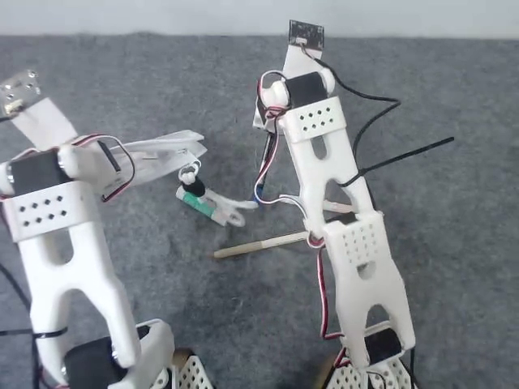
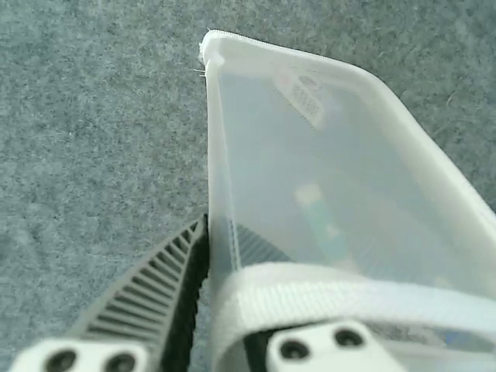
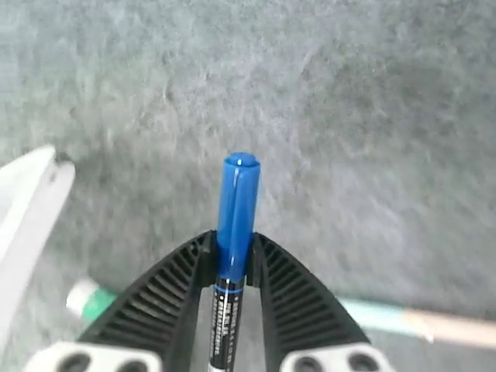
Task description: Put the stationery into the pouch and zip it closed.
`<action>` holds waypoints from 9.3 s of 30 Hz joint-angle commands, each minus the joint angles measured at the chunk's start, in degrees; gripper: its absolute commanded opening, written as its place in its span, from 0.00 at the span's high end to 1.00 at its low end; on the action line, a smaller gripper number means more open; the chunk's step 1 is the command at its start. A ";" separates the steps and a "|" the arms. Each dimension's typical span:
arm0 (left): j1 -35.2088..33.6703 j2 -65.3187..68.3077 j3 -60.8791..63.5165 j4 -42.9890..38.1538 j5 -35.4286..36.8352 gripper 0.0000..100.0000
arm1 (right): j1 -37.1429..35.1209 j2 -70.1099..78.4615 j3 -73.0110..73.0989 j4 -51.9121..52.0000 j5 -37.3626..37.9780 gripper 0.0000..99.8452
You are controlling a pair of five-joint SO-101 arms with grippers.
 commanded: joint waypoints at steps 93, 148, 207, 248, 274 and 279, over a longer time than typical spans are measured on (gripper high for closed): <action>-0.09 -0.35 -0.31 -1.32 0.35 0.99 | -20.09 -96.84 128.53 -134.55 13.98 0.99; 0.00 -0.35 1.27 -3.08 0.26 0.99 | -27.12 -68.09 136.53 -159.52 39.65 0.84; -0.35 -0.44 2.51 -4.66 0.26 0.98 | -5.41 -67.21 104.44 -53.67 50.11 0.84; -0.44 -0.44 2.51 -4.57 0.18 0.98 | -0.40 -27.82 81.58 -47.52 53.54 0.98; -0.44 -0.44 2.51 -4.57 0.18 0.98 | -4.00 -42.59 80.09 -29.05 37.10 0.98; -0.44 -0.44 2.51 -4.57 0.18 0.98 | -6.29 -46.46 80.00 -25.98 30.77 0.98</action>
